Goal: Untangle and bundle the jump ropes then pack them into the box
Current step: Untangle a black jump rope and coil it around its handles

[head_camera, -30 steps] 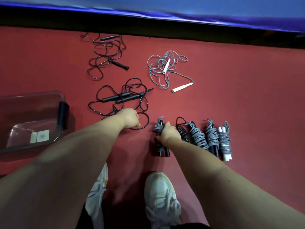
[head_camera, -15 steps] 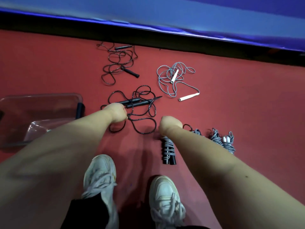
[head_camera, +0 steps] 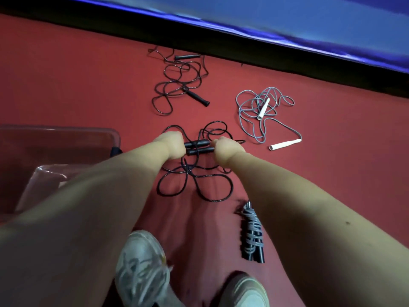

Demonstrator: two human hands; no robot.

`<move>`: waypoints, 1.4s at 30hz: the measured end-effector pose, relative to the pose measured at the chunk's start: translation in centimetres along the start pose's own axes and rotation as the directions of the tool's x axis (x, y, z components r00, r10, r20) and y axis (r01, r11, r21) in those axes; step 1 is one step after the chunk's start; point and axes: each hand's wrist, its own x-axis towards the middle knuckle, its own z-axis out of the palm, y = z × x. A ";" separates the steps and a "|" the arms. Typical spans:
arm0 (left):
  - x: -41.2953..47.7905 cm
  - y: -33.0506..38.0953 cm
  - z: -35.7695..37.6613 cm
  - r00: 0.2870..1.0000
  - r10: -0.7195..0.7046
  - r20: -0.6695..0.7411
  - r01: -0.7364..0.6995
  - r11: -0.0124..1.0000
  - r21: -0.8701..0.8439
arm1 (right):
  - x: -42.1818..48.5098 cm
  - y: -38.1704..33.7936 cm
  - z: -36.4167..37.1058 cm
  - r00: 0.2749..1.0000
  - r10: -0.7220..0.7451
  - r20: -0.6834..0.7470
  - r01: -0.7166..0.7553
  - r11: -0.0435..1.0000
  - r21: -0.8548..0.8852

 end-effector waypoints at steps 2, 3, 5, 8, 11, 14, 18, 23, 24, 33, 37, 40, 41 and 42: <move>2.5 -0.1 1.0 1.000 0.000 -0.017 0.001 1.000 0.020 | 1.9 0.1 1.3 0.999 -0.021 0.044 0.022 1.000 -0.019; 3.8 0.0 1.4 1.000 0.018 -0.023 -0.017 0.999 0.033 | 2.8 0.3 1.9 0.997 -0.042 0.057 0.044 0.999 -0.031; 5.6 0.4 2.1 0.997 0.075 -0.002 -0.074 0.995 0.073 | 4.1 0.7 2.8 0.993 -0.096 0.064 0.099 0.994 -0.038; 7.7 1.0 3.4 0.992 0.094 0.083 -0.108 0.977 0.182 | 6.2 1.6 3.8 0.991 -0.119 0.063 0.121 0.992 -0.038; 8.4 0.4 4.1 0.993 0.047 0.104 -0.077 0.950 0.303 | 7.3 1.9 4.3 0.993 -0.102 0.063 0.109 0.986 -0.123; 8.1 -0.6 4.0 0.992 0.021 0.126 -0.062 0.943 0.327 | 7.5 1.2 5.0 0.992 -0.129 0.011 0.127 0.945 -0.301; 7.1 -1.5 3.7 0.988 0.063 0.138 -0.107 0.934 0.340 | 6.8 0.3 5.7 0.982 -0.187 0.001 0.178 0.930 -0.320; 6.2 -1.7 3.8 0.966 0.130 0.223 -0.204 0.914 0.351 | 5.3 0.6 6.2 0.990 -0.129 -0.050 0.114 0.967 -0.226; 6.1 -1.6 4.0 0.965 0.136 0.225 -0.209 0.918 0.336 | 5.1 0.8 6.1 0.991 -0.122 -0.061 0.106 0.970 -0.217; 6.1 -0.6 3.6 0.989 0.124 0.086 -0.150 0.868 0.474 | 4.7 2.9 5.4 0.985 -0.113 -0.131 0.089 0.981 -0.171; 5.6 -0.4 1.3 0.982 0.187 0.039 -0.190 0.939 0.288 | 3.3 4.5 3.3 0.941 -0.204 -0.270 0.137 0.959 -0.249; 3.8 0.5 -0.9 0.974 0.228 -0.019 -0.228 0.969 -0.092 | 2.3 4.8 0.1 0.920 -0.280 -0.273 0.198 0.936 -0.292; 3.1 0.8 -1.7 0.969 0.244 -0.047 -0.248 0.952 -0.179 | 1.9 4.7 -1.2 0.910 -0.312 -0.275 0.220 0.922 -0.319; 2.4 1.2 -2.6 0.964 0.255 -0.076 -0.265 0.934 -0.239 | 1.4 4.7 -2.5 0.896 -0.339 -0.287 0.234 0.909 -0.345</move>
